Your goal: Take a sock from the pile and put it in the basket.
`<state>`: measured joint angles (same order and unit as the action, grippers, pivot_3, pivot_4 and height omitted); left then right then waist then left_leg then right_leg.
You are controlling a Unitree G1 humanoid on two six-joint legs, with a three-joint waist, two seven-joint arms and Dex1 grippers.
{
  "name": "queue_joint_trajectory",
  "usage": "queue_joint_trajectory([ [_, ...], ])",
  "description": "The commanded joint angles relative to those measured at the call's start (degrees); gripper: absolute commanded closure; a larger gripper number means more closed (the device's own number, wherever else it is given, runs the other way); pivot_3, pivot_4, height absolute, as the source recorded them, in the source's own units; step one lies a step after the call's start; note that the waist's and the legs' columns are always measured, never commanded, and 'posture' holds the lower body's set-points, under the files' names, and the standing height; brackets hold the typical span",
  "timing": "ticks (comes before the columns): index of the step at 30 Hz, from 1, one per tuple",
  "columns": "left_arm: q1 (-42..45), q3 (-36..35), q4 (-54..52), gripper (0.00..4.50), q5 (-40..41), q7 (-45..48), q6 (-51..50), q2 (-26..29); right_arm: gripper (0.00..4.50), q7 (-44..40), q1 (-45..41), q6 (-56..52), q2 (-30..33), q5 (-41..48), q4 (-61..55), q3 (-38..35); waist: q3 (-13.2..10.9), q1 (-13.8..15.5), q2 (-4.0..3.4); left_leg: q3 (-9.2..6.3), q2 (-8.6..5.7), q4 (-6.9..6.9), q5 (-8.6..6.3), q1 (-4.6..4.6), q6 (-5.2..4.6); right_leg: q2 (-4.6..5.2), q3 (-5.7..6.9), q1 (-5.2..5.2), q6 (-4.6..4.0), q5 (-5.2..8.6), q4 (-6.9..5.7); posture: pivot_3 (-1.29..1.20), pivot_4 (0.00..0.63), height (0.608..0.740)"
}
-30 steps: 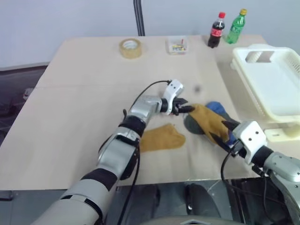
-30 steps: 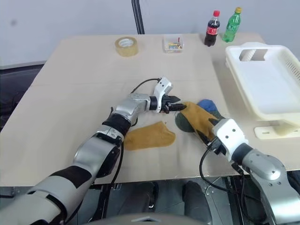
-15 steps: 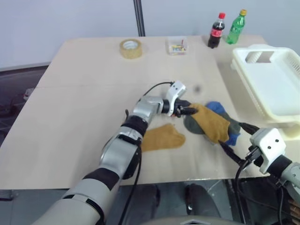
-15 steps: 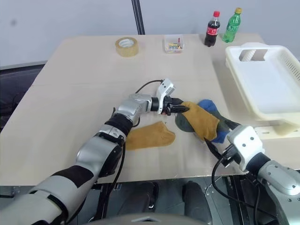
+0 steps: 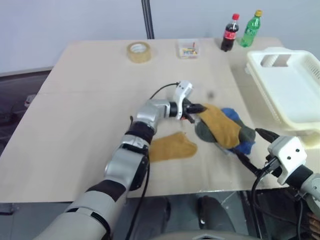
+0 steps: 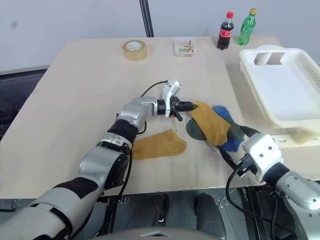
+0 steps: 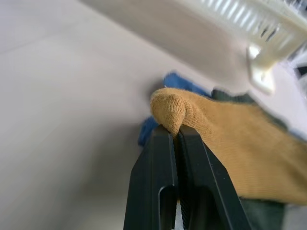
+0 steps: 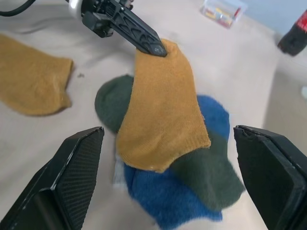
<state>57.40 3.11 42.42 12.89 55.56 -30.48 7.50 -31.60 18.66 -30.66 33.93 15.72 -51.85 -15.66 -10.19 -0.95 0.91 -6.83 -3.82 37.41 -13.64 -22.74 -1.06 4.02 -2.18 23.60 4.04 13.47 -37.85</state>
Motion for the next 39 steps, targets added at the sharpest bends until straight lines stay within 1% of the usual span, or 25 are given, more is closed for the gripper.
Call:
queue_joint_trajectory([
  [1, -4.4, -3.7, -13.1, 4.47, 4.6, -3.1, -10.2, 2.8, 0.0, -0.7, -2.0, 1.2, 1.2, 0.0, 0.3, 1.5, 0.0, 0.0, 0.0, -0.01, 0.0, 0.0, 0.0, 0.0, 0.01, 0.0, -0.01, 0.0, 0.0, 0.0, -0.01, 0.0, 0.15, 0.74],
  [5, -11.8, -6.8, -25.0, 4.47, 6.9, -7.7, -18.0, 7.2, 0.0, -1.8, -4.7, 1.8, 2.2, 0.1, 2.2, 3.8, 0.0, -0.2, -0.01, 0.01, 0.04, 0.0, 0.01, 0.04, 0.03, -0.02, -0.06, 0.01, -0.01, 0.0, -0.03, 0.0, 0.15, 0.74],
  [7, -16.4, -9.6, -30.9, 4.47, 8.1, -9.9, -21.1, 10.6, 0.0, -2.6, -6.5, 2.2, 2.5, 0.3, 3.6, 5.2, 0.0, 0.1, -0.01, 0.0, 0.04, 0.0, 0.08, 0.06, 0.15, -0.02, -0.07, 0.01, -0.02, -0.01, -0.05, 0.0, 0.15, 0.74],
  [13, -29.0, -18.8, -43.5, 4.47, 11.1, -14.8, -26.3, 19.2, 0.0, -6.1, -12.6, 4.7, 3.4, 0.9, 9.4, 9.4, 0.0, 0.2, -0.01, 0.03, 0.05, 0.0, 0.1, 0.07, 0.19, 0.01, -0.11, 0.01, -0.03, -0.01, -0.03, 0.0, 0.15, 0.74],
  [15, -33.0, -22.3, -47.7, 4.47, 12.6, -16.5, -28.1, 20.8, 0.0, -7.7, -15.6, 5.6, 3.4, 1.1, 12.0, 11.3, 0.0, 0.1, -0.01, 0.04, 0.07, 0.0, 0.1, 0.08, 0.19, 0.01, -0.12, 0.02, -0.04, -0.02, -0.01, 0.0, 0.15, 0.74],
  [17, -36.0, -25.6, -51.5, 4.47, 14.1, -18.4, -29.7, 21.2, 0.0, -8.9, -18.4, 6.2, 3.1, 1.4, 14.3, 13.0, 0.0, 0.5, 0.02, 0.0, 0.06, -0.02, 0.08, 0.07, 0.16, 0.03, -0.06, 0.01, -0.05, -0.01, 0.0, 0.0, 0.15, 0.74],
  [20, -42.3, -32.0, -58.0, 4.47, 16.4, -21.4, -32.1, 21.2, 0.0, -10.0, -26.7, 3.1, 0.7, 2.3, 19.5, 18.4, 0.1, 0.1, 0.1, 0.0, 0.07, -0.01, 0.06, 0.06, 0.14, 0.05, -0.06, 0.0, -0.05, -0.02, 0.04, 0.0, 0.15, 0.74],
  [21, -43.4, -33.0, -59.3, 4.47, 17.0, -22.2, -32.5, 20.9, 0.0, -9.8, -29.1, 2.1, -0.1, 2.1, 21.2, 19.9, 0.1, -0.1, 0.1, 0.02, 0.09, -0.02, 0.06, 0.1, 0.14, 0.04, -0.11, 0.0, -0.06, -0.02, 0.04, 0.0, 0.15, 0.74],
  [24, -45.6, -32.4, -62.3, 4.47, 17.9, -24.2, -31.9, 19.6, 0.0, -9.9, -35.8, 0.1, -2.7, 0.2, 26.8, 24.8, 0.1, 0.1, 0.11, 0.0, 0.11, -0.04, 0.04, 0.11, 0.1, 0.02, -0.09, 0.02, -0.08, -0.02, -0.01, 0.0, 0.15, 0.74],
  [27, -46.3, -27.5, -65.3, 4.47, 17.9, -27.1, -31.5, 15.4, 0.0, -11.3, -44.2, -2.2, -7.7, -0.5, 34.9, 30.6, 0.1, 0.4, 0.11, -0.06, 0.11, -0.03, 0.05, 0.11, 0.12, 0.01, -0.02, 0.01, -0.09, -0.03, -0.01, 0.0, 0.15, 0.74],
  [28, -46.2, -26.6, -65.8, 4.16, 17.9, -28.0, -31.4, 14.3, 0.0, -12.0, -45.8, -2.1, -8.4, -0.8, 36.7, 31.8, 0.1, 0.8, 0.11, -0.05, 0.09, -0.03, 0.05, 0.1, 0.12, 0.02, -0.02, 0.01, -0.1, -0.03, -0.01, 0.0, 0.15, 0.74],
  [29, -45.9, -26.2, -66.3, 3.83, 17.8, -29.2, -31.1, 13.0, 0.0, -12.2, -47.6, -2.1, -9.6, -1.2, 38.8, 32.9, 0.1, 0.4, 0.16, -0.11, 0.05, -0.03, 0.06, 0.08, 0.13, 0.03, 0.03, 0.0, -0.1, -0.03, -0.01, 0.0, 0.15, 0.74],
  [30, -46.1, -25.9, -67.1, 3.59, 17.4, -30.5, -30.0, 11.7, 0.0, -12.2, -50.0, -2.2, -11.4, -1.6, 41.4, 34.0, 0.1, 0.3, 0.17, 0.02, 0.01, -0.01, 0.14, 0.08, 0.26, 0.06, -0.1, 0.0, -0.1, -0.05, 0.02, 0.0, 0.15, 0.74],
  [31, -46.4, -25.6, -67.7, 3.45, 17.2, -31.4, -29.3, 11.0, 0.0, -12.4, -52.0, -2.4, -12.9, -1.7, 43.6, 34.8, 0.1, 0.1, 0.19, 0.01, 0.02, -0.01, 0.14, 0.08, 0.27, 0.05, -0.1, 0.01, -0.11, -0.06, 0.02, 0.0, 0.15, 0.74],
  [35, -48.4, -23.6, -68.9, 3.45, 16.6, -32.2, -27.4, 12.0, 0.0, -12.2, -57.1, -2.1, -17.7, -3.2, 51.3, 36.8, 0.1, -0.3, 0.18, 0.04, 0.11, -0.17, 0.15, 0.08, 0.31, -0.02, -0.15, 0.18, -0.22, -0.12, -0.05, 0.0, 0.15, 0.74],
  [39, -49.5, -22.8, -69.0, 3.45, 16.6, -32.6, -25.9, 13.3, 0.0, -9.8, -60.9, -0.2, -22.2, -6.7, 61.5, 37.6, 0.1, -0.2, 0.18, 0.07, 0.08, -0.2, 0.15, 0.07, 0.31, -0.02, -0.15, 0.2, -0.22, -0.12, -0.03, 0.0, 0.15, 0.74],
])
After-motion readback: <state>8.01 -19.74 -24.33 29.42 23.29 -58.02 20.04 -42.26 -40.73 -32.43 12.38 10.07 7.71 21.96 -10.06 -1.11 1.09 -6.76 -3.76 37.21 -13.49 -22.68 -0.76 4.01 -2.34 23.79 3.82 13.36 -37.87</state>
